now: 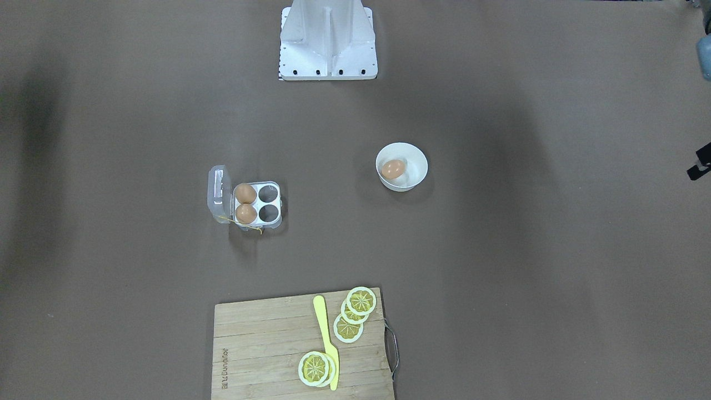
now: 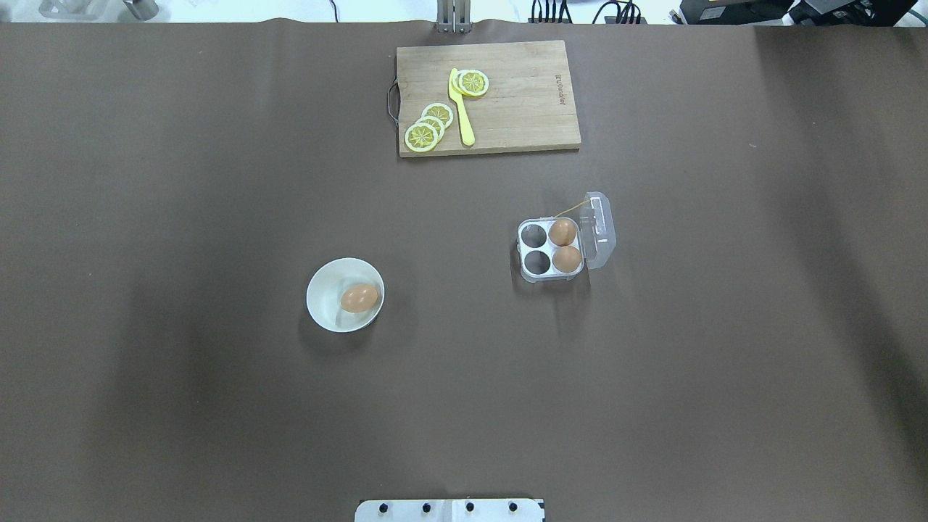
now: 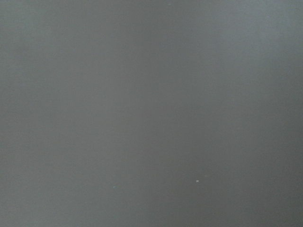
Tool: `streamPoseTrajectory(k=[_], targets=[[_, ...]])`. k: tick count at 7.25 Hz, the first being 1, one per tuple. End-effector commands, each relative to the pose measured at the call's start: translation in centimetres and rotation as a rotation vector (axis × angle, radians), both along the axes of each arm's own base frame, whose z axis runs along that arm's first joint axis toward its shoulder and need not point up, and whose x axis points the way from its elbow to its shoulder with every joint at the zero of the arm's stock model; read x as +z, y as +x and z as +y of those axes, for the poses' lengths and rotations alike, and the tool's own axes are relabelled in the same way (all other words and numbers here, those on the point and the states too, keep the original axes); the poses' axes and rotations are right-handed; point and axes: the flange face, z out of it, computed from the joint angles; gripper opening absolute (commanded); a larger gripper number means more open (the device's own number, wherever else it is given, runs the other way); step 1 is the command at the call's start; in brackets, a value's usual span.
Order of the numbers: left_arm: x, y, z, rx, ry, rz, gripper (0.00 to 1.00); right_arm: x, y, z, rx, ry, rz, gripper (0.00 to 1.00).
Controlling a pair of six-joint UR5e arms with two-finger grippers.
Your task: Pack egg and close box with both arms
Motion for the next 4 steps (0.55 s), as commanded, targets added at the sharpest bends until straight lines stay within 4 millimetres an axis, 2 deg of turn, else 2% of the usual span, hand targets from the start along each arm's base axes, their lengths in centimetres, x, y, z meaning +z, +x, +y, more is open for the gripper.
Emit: streamPoseTrajectory(k=[1, 3, 4], targets=[[-7.2, 6.9, -0.2, 0.107, 0.122, 0.036, 0.98, -0.1, -0.2, 0.0, -0.004, 0.005, -0.004, 1.00], [-14.5, 15.2, -1.2, 0.220, 0.220, 0.080, 0.98, -0.1, -0.3, 0.0, -0.008, 0.005, -0.006, 1.00], [-18.1, 20.7, -0.6, 0.290, 0.253, 0.111, 0.98, 0.0, -0.4, 0.0, -0.012, 0.006, -0.001, 1.00]])
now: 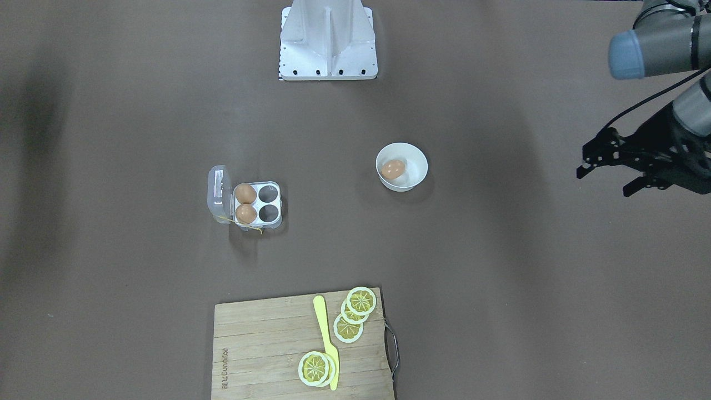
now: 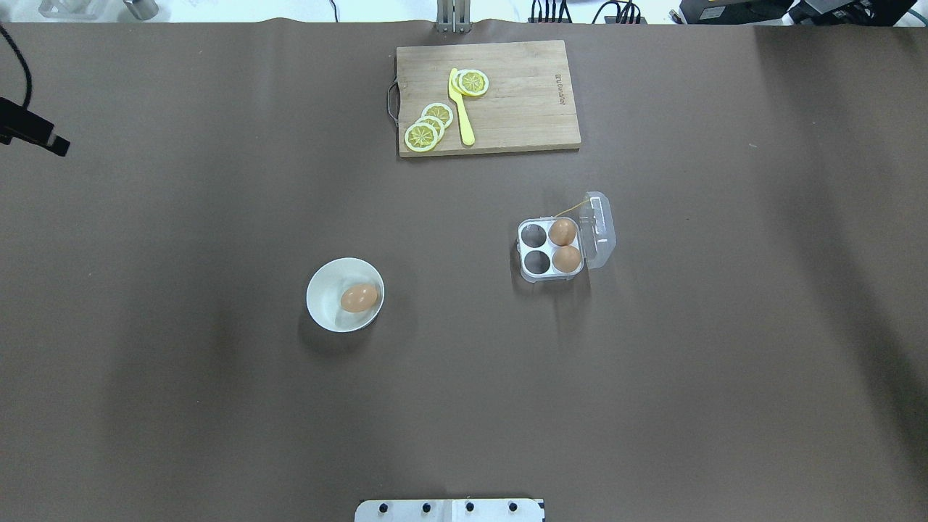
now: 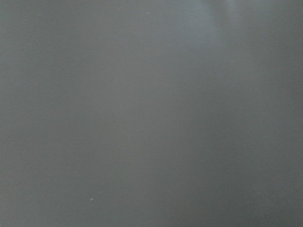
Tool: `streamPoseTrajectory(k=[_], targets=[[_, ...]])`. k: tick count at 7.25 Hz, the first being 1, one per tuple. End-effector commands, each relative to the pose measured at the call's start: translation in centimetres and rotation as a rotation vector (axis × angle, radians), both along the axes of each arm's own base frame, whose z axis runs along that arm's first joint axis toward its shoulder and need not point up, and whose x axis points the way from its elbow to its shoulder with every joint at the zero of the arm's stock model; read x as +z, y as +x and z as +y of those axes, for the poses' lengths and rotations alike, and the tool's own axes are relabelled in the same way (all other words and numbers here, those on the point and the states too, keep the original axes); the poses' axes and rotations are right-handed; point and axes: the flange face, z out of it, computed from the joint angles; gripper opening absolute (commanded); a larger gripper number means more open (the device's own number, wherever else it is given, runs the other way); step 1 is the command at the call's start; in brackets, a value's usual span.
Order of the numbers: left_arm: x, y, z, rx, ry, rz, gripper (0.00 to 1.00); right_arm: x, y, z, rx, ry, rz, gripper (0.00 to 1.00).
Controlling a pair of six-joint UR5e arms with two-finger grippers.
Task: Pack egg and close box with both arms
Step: 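Move the left gripper over the brown egg in the white bowl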
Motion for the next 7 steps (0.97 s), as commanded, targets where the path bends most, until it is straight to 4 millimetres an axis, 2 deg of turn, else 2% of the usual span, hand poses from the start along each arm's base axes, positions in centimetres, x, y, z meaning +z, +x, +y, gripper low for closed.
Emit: streamPoseTrajectory(k=[1, 2, 3, 6, 7], targets=[[-7.4, 10.5, 1.7, 0.122, 0.073, 0.043, 0.98, 0.2, -0.1, 0.0, -0.007, 0.001, 0.008, 1.00], [-8.7, 13.7, 2.9, 0.147, 0.076, 0.043, 0.98, 0.1, -0.3, -0.1, -0.010, 0.005, 0.010, 1.00], [-9.0, 16.1, 4.2, 0.171, 0.080, 0.036, 0.98, 0.1, -0.3, 0.0, -0.010, 0.004, 0.008, 1.00], [-9.4, 19.8, 7.0, 0.238, 0.081, 0.040, 0.98, 0.2, -0.3, 0.1, -0.012, 0.004, 0.004, 1.00], [-9.4, 21.8, 8.3, 0.253, 0.085, 0.027, 0.97, 0.2, -0.3, 0.2, -0.012, 0.003, 0.001, 1.00]])
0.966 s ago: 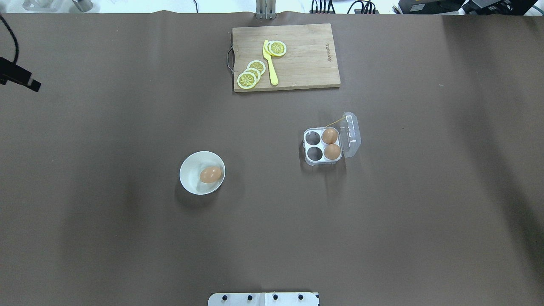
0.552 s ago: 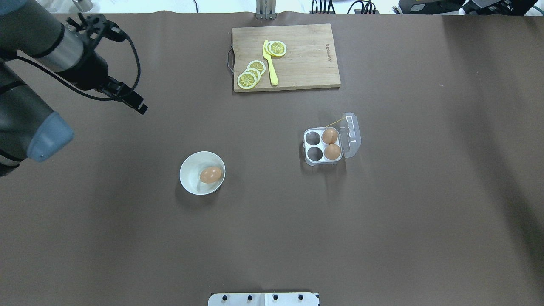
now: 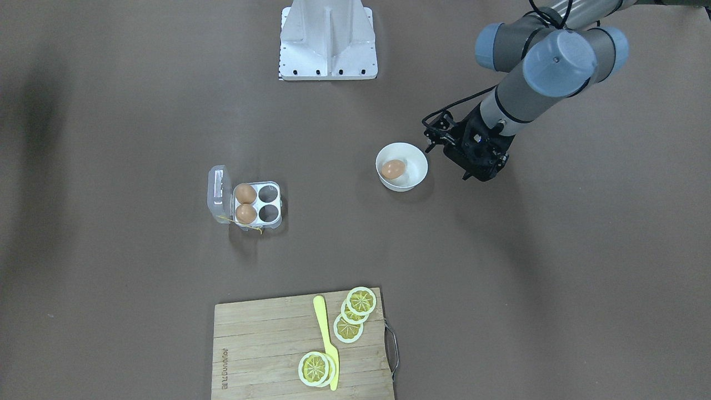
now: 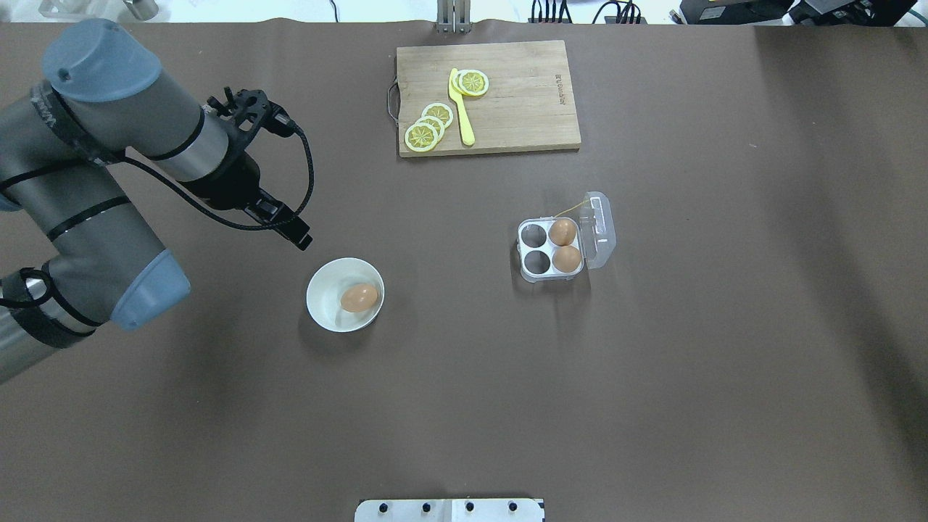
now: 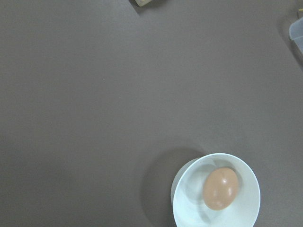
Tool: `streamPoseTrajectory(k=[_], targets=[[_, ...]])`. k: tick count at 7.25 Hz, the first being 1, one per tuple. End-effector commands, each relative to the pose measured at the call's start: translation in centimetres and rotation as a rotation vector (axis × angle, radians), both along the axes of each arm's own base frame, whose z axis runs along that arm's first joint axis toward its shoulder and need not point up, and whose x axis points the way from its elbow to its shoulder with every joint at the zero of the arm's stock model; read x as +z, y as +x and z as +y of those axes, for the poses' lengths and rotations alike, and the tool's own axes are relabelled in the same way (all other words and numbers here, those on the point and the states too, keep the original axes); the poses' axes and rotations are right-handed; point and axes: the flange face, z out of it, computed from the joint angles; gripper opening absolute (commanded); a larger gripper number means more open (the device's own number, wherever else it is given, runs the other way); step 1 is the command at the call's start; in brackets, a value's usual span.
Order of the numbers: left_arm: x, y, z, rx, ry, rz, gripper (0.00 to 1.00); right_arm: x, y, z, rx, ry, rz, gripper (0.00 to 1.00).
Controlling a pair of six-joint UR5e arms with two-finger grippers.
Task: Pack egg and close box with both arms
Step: 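Move the left gripper over the brown egg in the white bowl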
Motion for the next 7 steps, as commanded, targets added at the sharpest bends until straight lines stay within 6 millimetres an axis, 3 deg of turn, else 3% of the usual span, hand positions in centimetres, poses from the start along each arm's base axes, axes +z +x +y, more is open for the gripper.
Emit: streamPoseTrajectory(k=[1, 3, 5, 6, 7], targets=[[-0.1, 3.9, 2.7, 0.038, 0.011, -0.026, 0.97, 0.0, 0.0, 0.1, -0.001, 0.000, -0.004, 1.00], [-0.7, 5.6, 3.8, 0.041, 0.039, -0.039, 0.96, 0.0, 0.0, 0.2, -0.001, 0.000, -0.004, 1.00], [-2.5, 6.9, 3.2, 0.039, 0.033, -0.064, 0.74, 0.0, 0.0, 0.2, -0.001, 0.000, -0.004, 1.00], [-2.6, 7.3, 3.4, 0.047, 0.029, -0.075, 0.58, -0.1, 0.0, 0.2, -0.001, 0.001, -0.005, 1.00], [-2.1, 7.7, 3.4, 0.051, 0.030, -0.086, 0.56, 0.0, 0.0, 0.3, -0.001, 0.000, -0.005, 1.00]])
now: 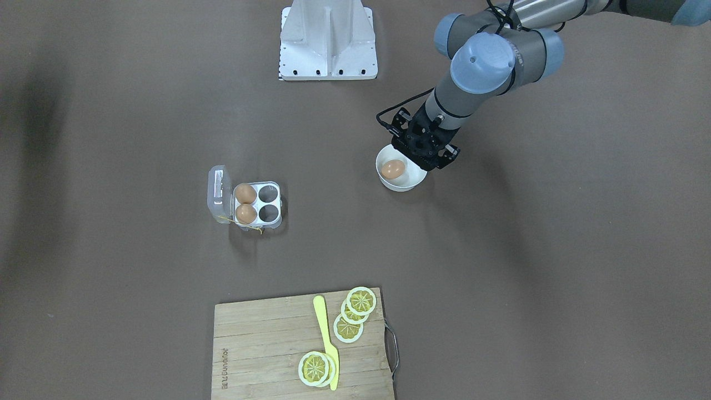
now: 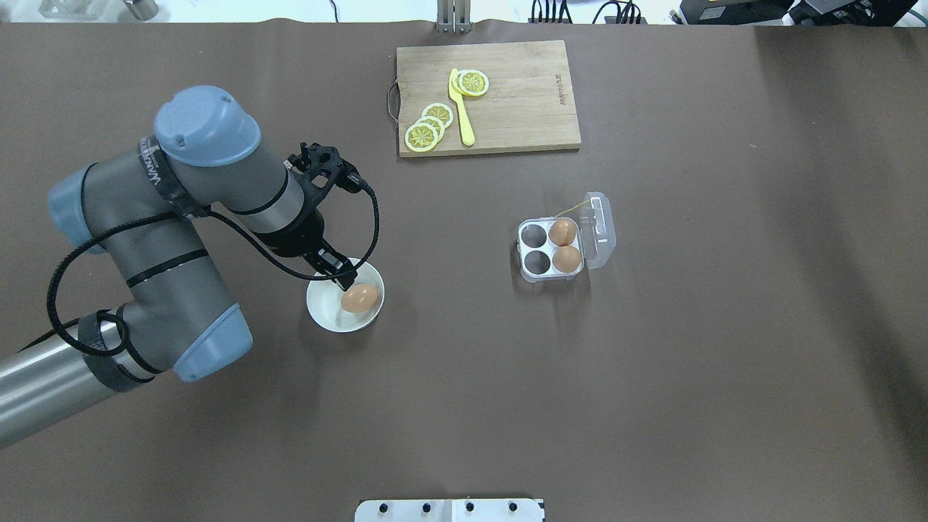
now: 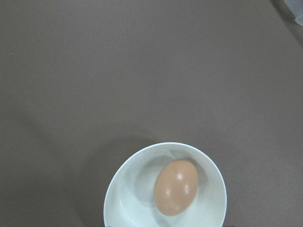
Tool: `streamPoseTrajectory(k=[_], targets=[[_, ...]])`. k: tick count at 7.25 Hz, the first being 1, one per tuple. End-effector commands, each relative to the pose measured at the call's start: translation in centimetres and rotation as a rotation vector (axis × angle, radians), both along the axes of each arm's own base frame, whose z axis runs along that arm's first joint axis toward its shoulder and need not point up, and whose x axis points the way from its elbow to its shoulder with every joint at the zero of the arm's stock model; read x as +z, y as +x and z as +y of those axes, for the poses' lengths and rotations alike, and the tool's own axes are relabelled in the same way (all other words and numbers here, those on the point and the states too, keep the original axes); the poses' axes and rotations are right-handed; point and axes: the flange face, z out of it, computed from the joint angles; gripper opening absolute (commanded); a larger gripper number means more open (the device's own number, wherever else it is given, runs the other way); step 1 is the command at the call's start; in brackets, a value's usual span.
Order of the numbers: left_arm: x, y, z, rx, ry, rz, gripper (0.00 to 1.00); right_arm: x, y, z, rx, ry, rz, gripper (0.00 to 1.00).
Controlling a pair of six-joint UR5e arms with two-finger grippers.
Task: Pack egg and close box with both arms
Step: 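Move the left gripper over the brown egg in the white bowl, then lower the left gripper into the bowl and grasp the brown egg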
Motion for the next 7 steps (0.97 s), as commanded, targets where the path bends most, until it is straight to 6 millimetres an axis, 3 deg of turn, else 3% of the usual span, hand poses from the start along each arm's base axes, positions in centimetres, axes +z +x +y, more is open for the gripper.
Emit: streamPoseTrajectory(k=[1, 3, 7], targets=[[0.5, 1.4, -0.1, 0.007, 0.000, -0.028, 0.56, 0.0, 0.0, 0.1, 0.000, -0.001, -0.001, 1.00], [1.1, 3.1, 0.1, 0.004, 0.014, -0.056, 0.57, 0.0, -0.1, 0.1, -0.002, -0.001, -0.001, 1.00], [1.7, 4.2, 0.6, 0.014, 0.016, -0.067, 0.61, -0.1, -0.2, 0.1, -0.004, 0.000, -0.004, 1.00]])
